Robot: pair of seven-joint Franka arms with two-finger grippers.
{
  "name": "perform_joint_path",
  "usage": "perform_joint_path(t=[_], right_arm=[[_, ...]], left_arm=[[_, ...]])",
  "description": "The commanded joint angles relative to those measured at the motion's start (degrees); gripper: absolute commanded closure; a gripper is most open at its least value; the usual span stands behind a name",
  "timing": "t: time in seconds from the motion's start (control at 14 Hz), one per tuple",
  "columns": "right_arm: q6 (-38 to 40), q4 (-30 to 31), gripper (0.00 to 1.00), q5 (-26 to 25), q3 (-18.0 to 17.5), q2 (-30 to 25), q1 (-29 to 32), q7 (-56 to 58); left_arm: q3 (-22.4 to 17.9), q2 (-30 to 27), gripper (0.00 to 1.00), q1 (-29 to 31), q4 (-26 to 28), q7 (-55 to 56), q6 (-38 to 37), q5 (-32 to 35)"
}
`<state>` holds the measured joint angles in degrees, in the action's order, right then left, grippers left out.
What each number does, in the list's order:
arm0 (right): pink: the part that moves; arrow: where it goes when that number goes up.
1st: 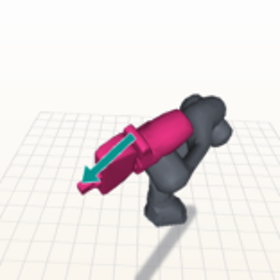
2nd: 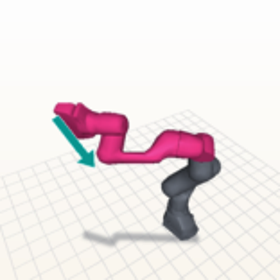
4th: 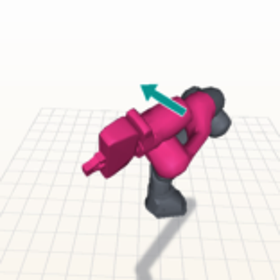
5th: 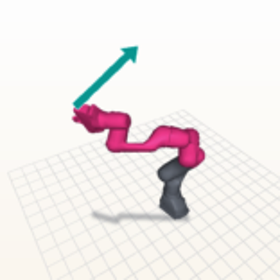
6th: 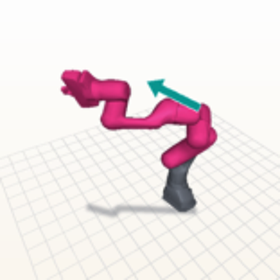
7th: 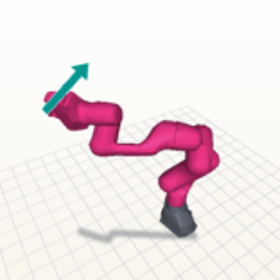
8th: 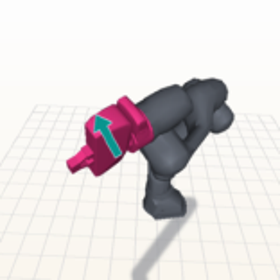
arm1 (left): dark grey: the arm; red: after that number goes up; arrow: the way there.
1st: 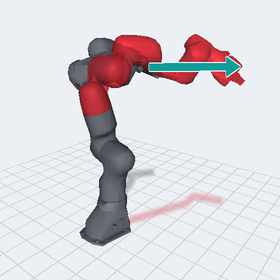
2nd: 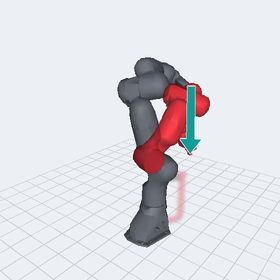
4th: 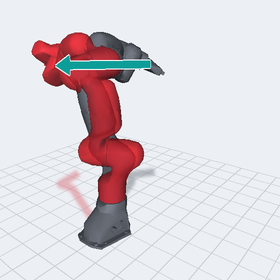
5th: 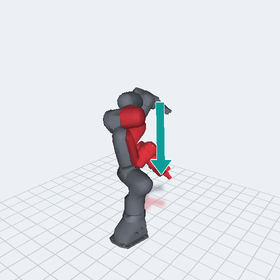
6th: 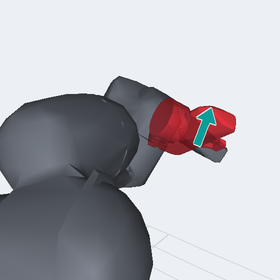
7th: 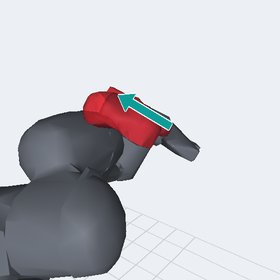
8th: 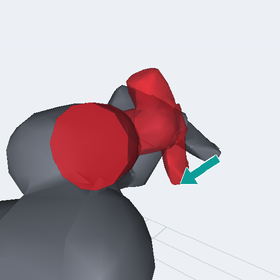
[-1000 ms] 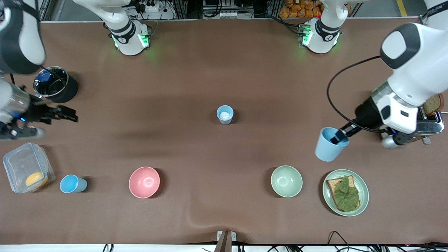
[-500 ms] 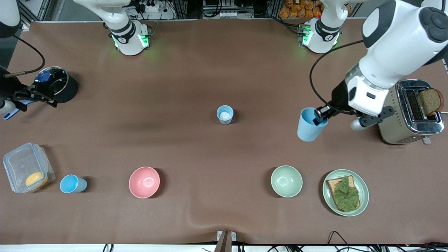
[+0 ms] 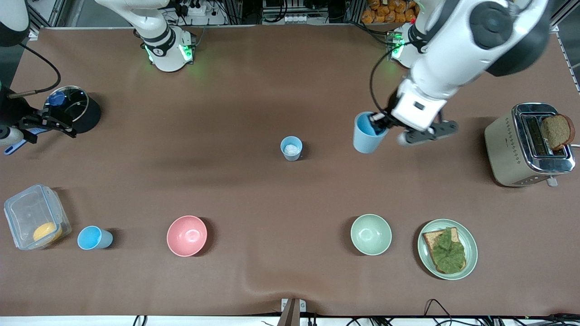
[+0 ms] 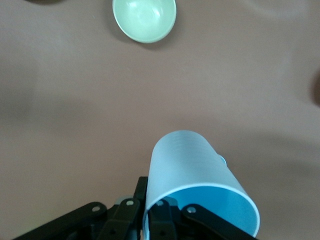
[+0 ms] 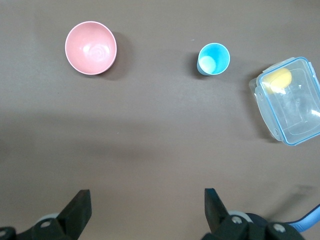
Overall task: Stack blue cups with both arms
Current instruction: 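Carry the held cup with the left gripper above the center cup, then lower the cup into the center cup and open the left gripper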
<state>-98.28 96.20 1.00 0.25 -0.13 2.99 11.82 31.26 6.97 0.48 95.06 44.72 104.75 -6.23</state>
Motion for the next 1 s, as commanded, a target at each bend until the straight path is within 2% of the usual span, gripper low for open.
perform_joint_path(t=[0.0,0.5,0.79,0.93], right_arm=[[-0.6,0.9,0.0,-0.6,-0.3,-0.8,0.0,0.3],[-0.3,0.8,0.0,-0.6,-0.2,-0.8,0.1,0.4],[0.8,0.8,0.0,-0.2,-0.2,-0.8,0.2,0.0],[1.2,0.8,0.0,0.0,-0.2,-0.9,0.1,-1.0]], left_arm=[[1.0,1.1,1.0,-3.0,-0.4,3.7,-0.8,1.6],[0.8,10.8,1.0,-14.7,-0.7,8.6,-0.1,4.8],[0.6,19.9,1.0,-19.0,-4.6,13.9,1.0,11.0],[0.5,22.7,1.0,-21.0,-5.9,15.7,2.8,13.2]])
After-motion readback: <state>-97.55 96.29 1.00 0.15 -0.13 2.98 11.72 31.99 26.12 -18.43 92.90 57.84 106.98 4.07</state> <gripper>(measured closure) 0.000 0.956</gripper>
